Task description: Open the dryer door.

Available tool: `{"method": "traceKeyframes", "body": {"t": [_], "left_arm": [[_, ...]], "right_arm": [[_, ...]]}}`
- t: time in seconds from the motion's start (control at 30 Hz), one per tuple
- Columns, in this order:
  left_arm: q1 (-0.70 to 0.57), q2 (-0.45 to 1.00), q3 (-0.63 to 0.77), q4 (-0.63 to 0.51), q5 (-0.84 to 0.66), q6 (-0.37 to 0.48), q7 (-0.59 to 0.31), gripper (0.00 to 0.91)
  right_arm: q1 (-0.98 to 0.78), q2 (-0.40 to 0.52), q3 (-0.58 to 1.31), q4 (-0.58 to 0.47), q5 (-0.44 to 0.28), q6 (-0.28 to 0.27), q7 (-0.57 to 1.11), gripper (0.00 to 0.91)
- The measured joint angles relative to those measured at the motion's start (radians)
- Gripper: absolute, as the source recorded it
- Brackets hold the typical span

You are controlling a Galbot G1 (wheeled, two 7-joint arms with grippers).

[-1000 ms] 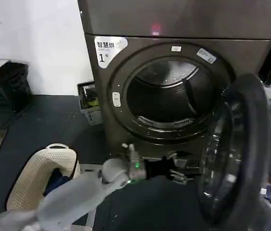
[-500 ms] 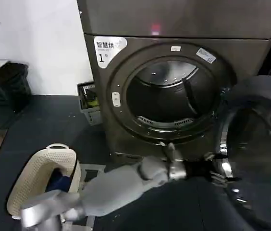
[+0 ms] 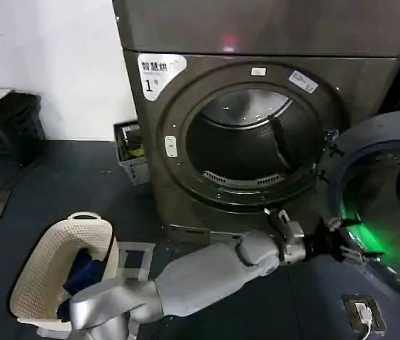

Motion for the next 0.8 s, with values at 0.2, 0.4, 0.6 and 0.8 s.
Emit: {"method": "traceKeyframes", "body": {"t": [0.2, 0.4, 0.6, 0.8], "left_arm": [[-0.005, 0.000, -0.013, 0.018, 0.037, -0.047, -0.051, 0.907], [-0.004, 0.000, -0.019, -0.021, 0.024, -0.082, -0.092, 0.907], [0.005, 0.000, -0.027, -0.105, 0.016, -0.183, -0.145, 0.907], [0.014, 0.170, -0.037, -0.234, 0.039, -0.238, -0.163, 0.907]], "right_arm": [[0.000, -0.001, 0.010, -0.003, -0.003, 0.016, -0.013, 0.907], [-0.009, -0.014, 0.031, -0.012, -0.006, 0.051, 0.001, 0.907], [-0.024, -0.036, 0.066, -0.034, -0.006, 0.074, 0.029, 0.907], [-0.033, -0.035, 0.077, -0.021, -0.006, 0.075, 0.017, 0.907]]}}
